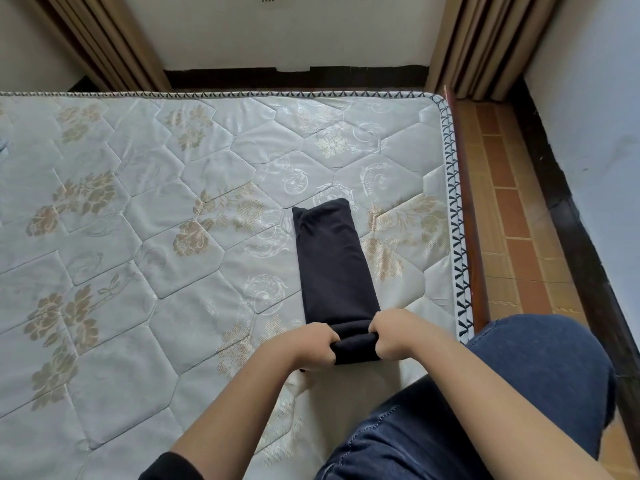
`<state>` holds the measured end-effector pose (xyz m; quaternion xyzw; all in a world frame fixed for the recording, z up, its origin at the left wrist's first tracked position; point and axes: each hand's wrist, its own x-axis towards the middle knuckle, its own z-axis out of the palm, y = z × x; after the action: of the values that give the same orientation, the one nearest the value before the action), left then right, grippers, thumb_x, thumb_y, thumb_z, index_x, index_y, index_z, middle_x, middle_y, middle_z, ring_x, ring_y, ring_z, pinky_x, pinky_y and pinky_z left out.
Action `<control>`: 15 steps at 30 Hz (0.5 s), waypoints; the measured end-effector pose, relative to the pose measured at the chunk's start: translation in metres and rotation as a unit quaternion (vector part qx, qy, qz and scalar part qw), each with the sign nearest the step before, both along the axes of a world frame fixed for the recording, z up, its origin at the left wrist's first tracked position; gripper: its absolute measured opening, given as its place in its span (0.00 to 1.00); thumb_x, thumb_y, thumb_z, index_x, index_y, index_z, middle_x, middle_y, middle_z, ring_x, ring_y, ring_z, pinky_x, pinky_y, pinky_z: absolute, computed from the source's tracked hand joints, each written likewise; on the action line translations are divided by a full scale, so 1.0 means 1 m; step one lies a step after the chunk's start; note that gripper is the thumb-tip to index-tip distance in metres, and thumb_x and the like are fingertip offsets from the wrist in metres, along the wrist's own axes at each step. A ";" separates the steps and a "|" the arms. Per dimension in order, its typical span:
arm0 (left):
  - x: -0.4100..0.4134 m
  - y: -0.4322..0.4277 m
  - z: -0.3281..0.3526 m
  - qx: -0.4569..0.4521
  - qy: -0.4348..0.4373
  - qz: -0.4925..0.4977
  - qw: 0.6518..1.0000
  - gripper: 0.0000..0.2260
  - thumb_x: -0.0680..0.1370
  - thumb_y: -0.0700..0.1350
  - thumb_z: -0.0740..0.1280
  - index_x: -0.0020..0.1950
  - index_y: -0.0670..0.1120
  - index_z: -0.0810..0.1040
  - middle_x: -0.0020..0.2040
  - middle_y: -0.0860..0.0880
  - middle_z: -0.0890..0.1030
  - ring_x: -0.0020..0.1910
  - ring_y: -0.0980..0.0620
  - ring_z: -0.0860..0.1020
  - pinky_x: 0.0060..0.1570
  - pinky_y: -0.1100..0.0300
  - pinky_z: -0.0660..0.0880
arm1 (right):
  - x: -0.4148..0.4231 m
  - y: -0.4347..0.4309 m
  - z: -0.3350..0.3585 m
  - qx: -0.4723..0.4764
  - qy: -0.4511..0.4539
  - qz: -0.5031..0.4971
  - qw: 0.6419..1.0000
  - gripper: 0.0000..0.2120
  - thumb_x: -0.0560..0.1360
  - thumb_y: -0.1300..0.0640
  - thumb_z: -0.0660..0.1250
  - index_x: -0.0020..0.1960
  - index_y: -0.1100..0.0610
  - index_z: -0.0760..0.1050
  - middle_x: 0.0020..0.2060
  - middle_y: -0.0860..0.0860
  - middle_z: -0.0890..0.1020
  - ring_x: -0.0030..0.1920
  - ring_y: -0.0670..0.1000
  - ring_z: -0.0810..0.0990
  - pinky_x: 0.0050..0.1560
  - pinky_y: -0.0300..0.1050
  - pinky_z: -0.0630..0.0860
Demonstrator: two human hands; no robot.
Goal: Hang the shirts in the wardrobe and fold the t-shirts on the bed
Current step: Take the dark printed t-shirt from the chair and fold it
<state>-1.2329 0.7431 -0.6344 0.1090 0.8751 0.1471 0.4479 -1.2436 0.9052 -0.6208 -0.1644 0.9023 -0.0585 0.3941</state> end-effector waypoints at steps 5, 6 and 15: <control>0.000 -0.005 0.005 0.074 -0.059 0.063 0.994 0.07 0.64 0.39 0.59 0.28 0.47 0.63 0.27 0.50 0.65 0.30 0.49 0.66 0.28 0.62 0.63 | -0.006 0.012 0.001 -0.045 -0.095 -0.074 0.992 0.11 0.62 0.70 0.58 0.26 0.57 0.62 0.25 0.53 0.68 0.28 0.52 0.65 0.26 0.37 0.59; -0.002 -0.008 0.006 0.100 -0.060 0.093 0.989 0.06 0.62 0.41 0.59 0.27 0.48 0.62 0.26 0.51 0.63 0.28 0.51 0.64 0.27 0.63 0.61 | -0.008 0.015 0.002 -0.058 -0.100 -0.092 0.989 0.12 0.61 0.70 0.58 0.26 0.56 0.61 0.25 0.52 0.66 0.28 0.52 0.64 0.26 0.37 0.57; 0.004 -0.056 -0.014 0.303 -0.096 0.369 0.873 0.26 0.65 0.63 0.67 0.53 0.45 0.80 0.46 0.49 0.80 0.48 0.53 0.78 0.56 0.56 0.73 | -0.019 0.024 -0.012 -0.281 -0.041 -0.331 0.900 0.09 0.68 0.68 0.59 0.37 0.58 0.75 0.29 0.49 0.71 0.31 0.47 0.69 0.31 0.35 0.64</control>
<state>-1.2287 0.6874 -0.6486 -0.1056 0.7171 0.5694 0.3877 -1.2630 0.9295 -0.6331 0.0424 0.8340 -0.4430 0.3263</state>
